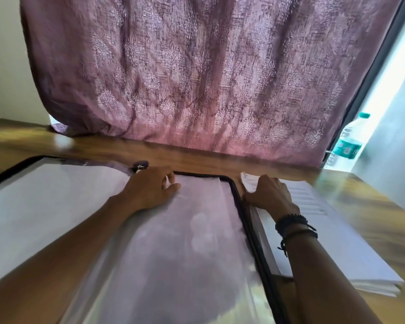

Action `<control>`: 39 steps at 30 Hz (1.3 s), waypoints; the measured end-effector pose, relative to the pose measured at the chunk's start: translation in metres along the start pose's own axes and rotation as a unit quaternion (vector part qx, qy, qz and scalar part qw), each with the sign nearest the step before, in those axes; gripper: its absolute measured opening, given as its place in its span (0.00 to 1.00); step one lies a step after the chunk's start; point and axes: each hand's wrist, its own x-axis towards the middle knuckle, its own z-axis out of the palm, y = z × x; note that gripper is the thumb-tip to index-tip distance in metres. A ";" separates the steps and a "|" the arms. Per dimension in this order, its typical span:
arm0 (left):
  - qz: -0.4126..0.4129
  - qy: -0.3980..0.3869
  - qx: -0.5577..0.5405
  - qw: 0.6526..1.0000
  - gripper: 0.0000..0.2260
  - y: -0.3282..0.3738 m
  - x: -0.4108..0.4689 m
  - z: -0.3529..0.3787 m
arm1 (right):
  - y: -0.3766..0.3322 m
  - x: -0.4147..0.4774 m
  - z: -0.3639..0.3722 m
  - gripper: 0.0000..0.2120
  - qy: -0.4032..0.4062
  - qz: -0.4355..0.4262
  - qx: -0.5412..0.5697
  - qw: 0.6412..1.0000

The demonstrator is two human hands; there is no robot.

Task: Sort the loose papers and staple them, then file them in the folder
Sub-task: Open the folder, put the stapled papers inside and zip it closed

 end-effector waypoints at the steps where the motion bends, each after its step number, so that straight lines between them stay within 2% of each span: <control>1: 0.003 0.001 0.003 1.000 0.08 0.001 0.000 -0.001 | 0.000 0.000 -0.001 0.21 0.008 0.004 0.012 1.000; 8: 0.012 0.010 0.009 1.000 0.09 0.001 -0.004 -0.002 | -0.001 -0.001 -0.006 0.23 0.056 0.016 0.069 0.996; 11: -0.007 0.018 -0.047 0.999 0.11 0.002 -0.002 0.000 | -0.007 0.000 -0.019 0.19 0.109 0.005 0.146 0.983; 13: -0.021 0.036 -0.163 0.986 0.15 0.015 -0.001 -0.002 | -0.018 -0.002 -0.030 0.17 0.131 -0.022 0.266 0.955; 14: -0.032 0.023 -0.246 0.968 0.18 0.027 -0.002 -0.005 | -0.026 -0.006 -0.034 0.16 0.126 -0.030 0.341 0.931; 16: -0.070 -0.062 -0.423 0.902 0.26 0.049 -0.008 -0.012 | -0.045 -0.016 -0.035 0.10 0.086 -0.038 0.472 0.876; 18: -0.106 -0.158 -0.523 0.830 0.29 0.064 -0.015 -0.017 | -0.063 -0.026 -0.028 0.07 0.035 -0.058 0.535 0.842; 20: -0.087 -0.189 -0.545 0.812 0.20 0.071 -0.021 -0.019 | -0.077 -0.035 -0.020 0.07 -0.043 -0.096 0.586 0.803; 22: -0.092 -0.156 -0.534 0.826 0.08 0.071 -0.022 -0.017 | -0.082 -0.041 -0.013 0.10 -0.122 -0.132 0.615 0.767; 23: -0.102 -0.136 -0.529 0.832 0.12 0.068 -0.021 -0.015 | -0.082 -0.041 -0.010 0.11 -0.137 -0.148 0.612 0.764; 24: -0.113 -0.123 -0.529 0.832 0.16 0.064 -0.019 -0.016 | -0.079 -0.037 -0.007 0.10 -0.119 -0.158 0.587 0.785; 25: -0.122 -0.111 -0.538 0.827 0.18 0.059 -0.017 -0.017 | -0.076 -0.033 -0.005 0.09 -0.077 -0.164 0.540 0.822; 27: -0.136 -0.088 -0.559 0.813 0.19 0.050 -0.014 -0.021 | -0.064 -0.023 -0.004 0.17 0.015 -0.141 0.418 0.897; 28: -0.137 -0.075 -0.574 0.804 0.17 0.047 -0.013 -0.025 | -0.058 -0.020 -0.005 0.22 0.049 -0.112 0.388 0.914; 29: -0.129 -0.060 -0.590 0.795 0.16 0.045 -0.012 -0.031 | -0.051 -0.018 -0.008 0.25 0.053 -0.085 0.394 0.914; 30: -0.119 -0.046 -0.603 0.788 0.15 0.044 -0.011 -0.036 | -0.043 -0.016 -0.012 0.25 0.026 -0.070 0.443 0.893; 32: -0.102 -0.022 -0.622 0.776 0.14 0.040 -0.011 -0.044 | -0.031 -0.013 -0.017 0.17 -0.098 -0.073 0.568 0.814; 33: -0.094 -0.011 -0.629 0.772 0.14 0.039 -0.011 -0.047 | -0.027 -0.012 -0.019 0.15 -0.154 -0.083 0.590 0.788; 35: -0.081 0.019 -0.626 0.775 0.16 0.034 -0.008 -0.049 | -0.024 -0.012 -0.016 0.16 -0.218 -0.109 0.588 0.771; 39: -0.090 0.046 -0.642 0.760 0.11 0.030 -0.005 -0.055 | -0.040 -0.014 -0.008 0.13 -0.156 -0.147 0.583 0.783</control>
